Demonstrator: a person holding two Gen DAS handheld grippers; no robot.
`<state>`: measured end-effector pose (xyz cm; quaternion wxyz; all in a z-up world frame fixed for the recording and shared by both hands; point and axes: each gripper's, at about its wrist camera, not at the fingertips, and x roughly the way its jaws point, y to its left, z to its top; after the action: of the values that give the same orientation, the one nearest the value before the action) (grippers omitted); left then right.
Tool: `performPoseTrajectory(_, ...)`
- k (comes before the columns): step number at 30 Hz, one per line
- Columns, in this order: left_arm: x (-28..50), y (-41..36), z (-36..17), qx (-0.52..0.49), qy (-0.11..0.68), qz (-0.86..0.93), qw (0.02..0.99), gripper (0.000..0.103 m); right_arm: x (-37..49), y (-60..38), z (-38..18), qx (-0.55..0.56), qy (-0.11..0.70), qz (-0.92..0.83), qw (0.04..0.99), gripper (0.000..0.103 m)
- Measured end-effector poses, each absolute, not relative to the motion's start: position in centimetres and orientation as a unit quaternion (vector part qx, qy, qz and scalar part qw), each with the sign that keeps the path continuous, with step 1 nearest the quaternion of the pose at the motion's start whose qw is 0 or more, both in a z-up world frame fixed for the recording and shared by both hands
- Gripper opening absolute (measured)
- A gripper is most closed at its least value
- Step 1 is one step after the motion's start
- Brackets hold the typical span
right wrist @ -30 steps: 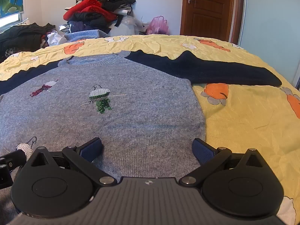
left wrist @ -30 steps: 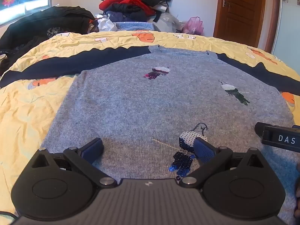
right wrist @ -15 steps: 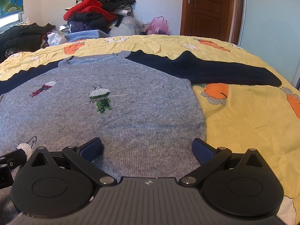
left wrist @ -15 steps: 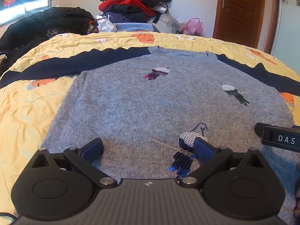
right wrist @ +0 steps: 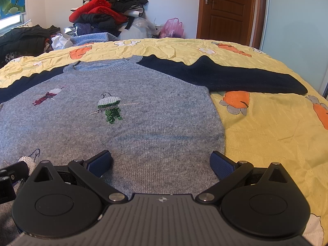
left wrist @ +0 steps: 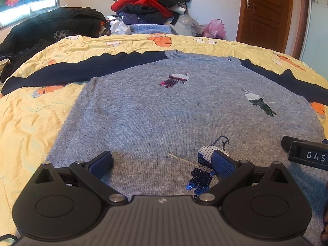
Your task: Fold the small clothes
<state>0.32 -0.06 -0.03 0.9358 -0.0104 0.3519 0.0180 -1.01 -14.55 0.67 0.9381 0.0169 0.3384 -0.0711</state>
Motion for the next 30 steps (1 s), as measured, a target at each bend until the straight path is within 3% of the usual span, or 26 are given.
performPoseTrajectory(30,-0.22,0.29,0.01,-0.018,0.346,0.014,0.938,0.103,-1.0,-14.48,0.58,0.013,0.336,-0.075,0.939,0.103)
